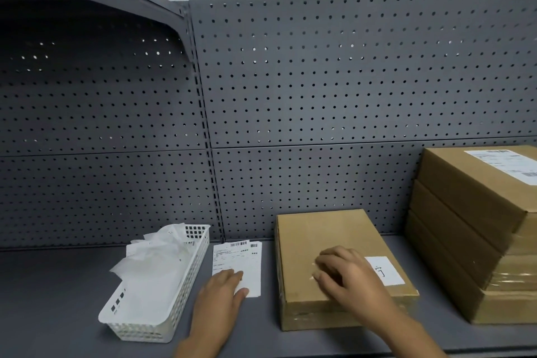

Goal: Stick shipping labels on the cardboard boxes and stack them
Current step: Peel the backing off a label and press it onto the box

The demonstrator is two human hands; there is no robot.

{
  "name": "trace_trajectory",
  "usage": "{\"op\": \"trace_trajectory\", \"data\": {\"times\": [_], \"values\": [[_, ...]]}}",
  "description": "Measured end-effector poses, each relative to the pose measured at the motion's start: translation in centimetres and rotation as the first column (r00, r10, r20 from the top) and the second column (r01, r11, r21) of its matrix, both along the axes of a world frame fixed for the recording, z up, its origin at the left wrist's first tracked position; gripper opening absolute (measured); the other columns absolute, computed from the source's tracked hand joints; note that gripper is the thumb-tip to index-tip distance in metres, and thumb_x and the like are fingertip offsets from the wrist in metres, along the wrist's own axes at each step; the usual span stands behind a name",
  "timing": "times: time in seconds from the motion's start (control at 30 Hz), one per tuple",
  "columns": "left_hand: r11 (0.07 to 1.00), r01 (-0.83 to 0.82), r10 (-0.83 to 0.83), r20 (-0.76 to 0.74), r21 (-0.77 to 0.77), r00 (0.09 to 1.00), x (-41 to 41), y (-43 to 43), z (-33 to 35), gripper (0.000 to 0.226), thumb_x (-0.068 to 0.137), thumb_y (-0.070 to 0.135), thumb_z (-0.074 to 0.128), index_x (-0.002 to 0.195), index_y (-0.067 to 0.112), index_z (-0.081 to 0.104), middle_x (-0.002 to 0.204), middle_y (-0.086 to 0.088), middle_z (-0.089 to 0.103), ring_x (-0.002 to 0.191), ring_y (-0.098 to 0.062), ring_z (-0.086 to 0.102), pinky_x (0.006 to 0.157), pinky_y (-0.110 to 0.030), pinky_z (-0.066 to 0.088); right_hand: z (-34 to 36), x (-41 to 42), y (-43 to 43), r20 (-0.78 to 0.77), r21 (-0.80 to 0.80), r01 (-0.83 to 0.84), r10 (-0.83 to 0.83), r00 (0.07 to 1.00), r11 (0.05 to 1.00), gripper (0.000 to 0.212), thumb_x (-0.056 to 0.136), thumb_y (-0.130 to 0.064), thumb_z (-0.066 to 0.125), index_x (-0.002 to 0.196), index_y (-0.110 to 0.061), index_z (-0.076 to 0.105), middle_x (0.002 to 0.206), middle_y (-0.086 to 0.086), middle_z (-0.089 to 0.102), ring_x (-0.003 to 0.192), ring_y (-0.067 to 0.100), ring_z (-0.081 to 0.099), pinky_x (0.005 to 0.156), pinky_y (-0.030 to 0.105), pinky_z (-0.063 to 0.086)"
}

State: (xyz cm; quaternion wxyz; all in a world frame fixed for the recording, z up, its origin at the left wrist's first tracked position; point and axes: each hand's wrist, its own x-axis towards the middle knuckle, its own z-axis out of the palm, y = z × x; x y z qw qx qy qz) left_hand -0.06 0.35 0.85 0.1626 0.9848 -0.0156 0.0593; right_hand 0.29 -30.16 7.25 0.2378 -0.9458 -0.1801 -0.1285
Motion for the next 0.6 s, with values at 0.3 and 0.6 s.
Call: {"op": "trace_trajectory", "data": {"times": [0.3, 0.6], "values": [[0.999, -0.027, 0.031, 0.113, -0.034, 0.993, -1.2, 0.0, 0.7, 0.057, 0.096, 0.061, 0.019, 0.096, 0.028, 0.066, 0.091, 0.011, 0.07, 0.086, -0.016, 0.066, 0.071, -0.033, 0.053, -0.4, -0.2, 0.0, 0.035, 0.029, 0.01, -0.011, 0.999, 1.0, 0.045, 0.093, -0.063, 0.046, 0.117, -0.035, 0.071, 0.118, -0.026, 0.06, 0.11, 0.003, 0.051, 0.093, 0.025, 0.046], [0.891, -0.214, 0.255, 0.052, -0.4, 0.965, -0.8, -0.8, 3.1, 0.004, 0.09, 0.027, 0.066, 0.089, 0.028, 0.062, 0.08, 0.01, 0.07, 0.078, -0.018, 0.068, 0.071, -0.032, 0.055, 1.0, -0.3, -0.8, -0.124, 0.307, -0.009, 0.05, 0.991, 0.952, 0.017, 0.098, -0.025, 0.065, 0.109, -0.031, 0.076, 0.114, -0.023, 0.068, 0.11, -0.005, 0.058, 0.096, 0.02, 0.045]]}}
